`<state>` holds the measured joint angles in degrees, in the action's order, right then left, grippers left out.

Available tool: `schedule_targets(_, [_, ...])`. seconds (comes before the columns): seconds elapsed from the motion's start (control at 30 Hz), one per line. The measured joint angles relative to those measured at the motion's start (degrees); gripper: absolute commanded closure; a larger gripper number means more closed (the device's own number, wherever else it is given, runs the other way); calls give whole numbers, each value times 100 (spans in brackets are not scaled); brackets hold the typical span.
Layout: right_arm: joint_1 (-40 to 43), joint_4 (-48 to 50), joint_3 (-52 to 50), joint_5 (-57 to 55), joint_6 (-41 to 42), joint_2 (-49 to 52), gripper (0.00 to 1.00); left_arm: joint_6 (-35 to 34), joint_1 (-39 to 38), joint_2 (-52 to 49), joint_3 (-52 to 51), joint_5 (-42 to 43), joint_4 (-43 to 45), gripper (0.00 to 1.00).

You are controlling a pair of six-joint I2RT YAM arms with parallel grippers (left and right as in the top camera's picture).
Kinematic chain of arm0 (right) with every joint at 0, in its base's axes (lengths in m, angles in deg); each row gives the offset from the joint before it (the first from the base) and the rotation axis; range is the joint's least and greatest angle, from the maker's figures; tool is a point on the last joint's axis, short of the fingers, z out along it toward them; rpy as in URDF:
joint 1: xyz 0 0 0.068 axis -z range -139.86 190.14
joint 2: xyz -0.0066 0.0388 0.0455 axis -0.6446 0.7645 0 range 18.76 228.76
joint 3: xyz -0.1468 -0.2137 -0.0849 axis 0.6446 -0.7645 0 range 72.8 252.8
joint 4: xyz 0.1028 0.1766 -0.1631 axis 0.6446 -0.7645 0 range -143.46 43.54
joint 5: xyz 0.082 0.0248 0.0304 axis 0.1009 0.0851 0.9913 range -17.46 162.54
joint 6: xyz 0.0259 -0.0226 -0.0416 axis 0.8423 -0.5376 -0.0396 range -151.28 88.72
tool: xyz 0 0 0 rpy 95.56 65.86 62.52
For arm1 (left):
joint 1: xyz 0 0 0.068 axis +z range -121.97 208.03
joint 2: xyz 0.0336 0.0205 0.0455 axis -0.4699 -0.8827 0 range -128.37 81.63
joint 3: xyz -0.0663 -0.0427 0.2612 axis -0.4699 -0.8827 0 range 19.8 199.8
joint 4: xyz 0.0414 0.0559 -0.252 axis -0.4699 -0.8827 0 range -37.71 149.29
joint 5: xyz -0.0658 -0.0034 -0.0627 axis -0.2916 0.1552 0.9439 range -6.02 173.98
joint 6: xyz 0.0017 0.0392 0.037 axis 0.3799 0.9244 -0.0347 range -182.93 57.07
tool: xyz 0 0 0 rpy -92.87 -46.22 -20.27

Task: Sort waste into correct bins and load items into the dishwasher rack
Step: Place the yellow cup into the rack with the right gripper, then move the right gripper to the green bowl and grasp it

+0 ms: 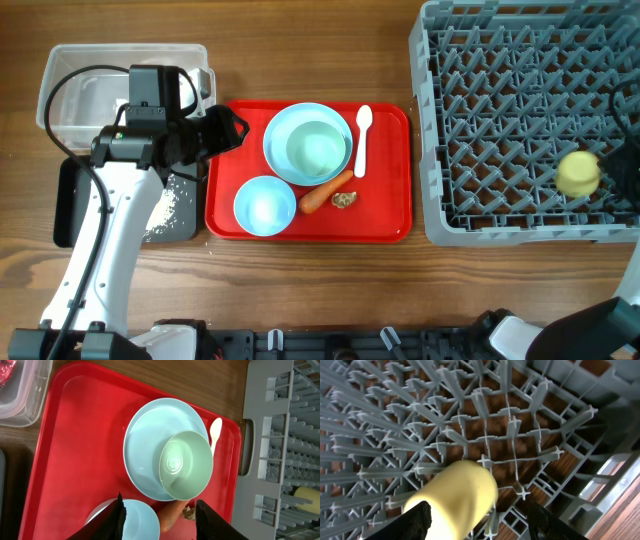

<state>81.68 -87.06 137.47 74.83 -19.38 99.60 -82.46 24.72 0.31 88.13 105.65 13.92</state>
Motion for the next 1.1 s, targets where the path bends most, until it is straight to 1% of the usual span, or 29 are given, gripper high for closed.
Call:
schedule_targets(0.13, [4, 17, 0, 4, 70, 17, 30, 0, 0, 0, 0, 0, -63, 54])
schedule_targets(0.3, [2, 105, 0, 402, 94, 17, 31, 0, 0, 0, 0, 0, -72, 52])
schedule_targets(0.43, [-9, 232, 0, 1351, 72, 17, 29, 35, 0, 0, 0, -2, -72, 43])
schedule_targets(0.53, [-153, 304, 0, 2186, -28, 7, 28, 42, 0, 0, 0, -2, -70, 42])
schedule_targets(0.6, [-391, 321, 0, 2623, -127, -42, 28, 39, 0, 0, 0, -4, -70, 42])
schedule_targets(0.73, [-1143, 337, 0, 3108, -321, -260, 28, 39, 0, 0, 0, -68, -72, 42])
schedule_targets(0.77, [-1659, 343, 0, 3274, -446, -407, 28, 39, 0, 0, 0, -94, -74, 41])
schedule_targets(0.83, [-2227, 387, 0, 3289, -522, -501, 30, 39, 0, 0, 0, -179, -109, 41])
schedule_targets(0.87, [-2695, 444, 2, 3311, -586, -520, 32, 42, 0, 0, 0, -223, -142, 41])
schedule_targets(0.93, [-3458, 518, 0, 3235, -660, -516, 32, 39, 0, 0, 0, -481, -269, 37])
schedule_targets(1.0, [-4017, 643, 2, 3073, -710, -498, 31, 44, 0, 0, 0, -748, -448, 35])
schedule_targets(1.03, [-4387, 723, 2, 2935, -728, -468, 28, 39, 0, 0, 0, -918, -557, 34])
schedule_targets(1.1, [-5040, 852, 2, 2671, -752, -343, 26, 33, 2, 0, 0, -1226, -686, 32])
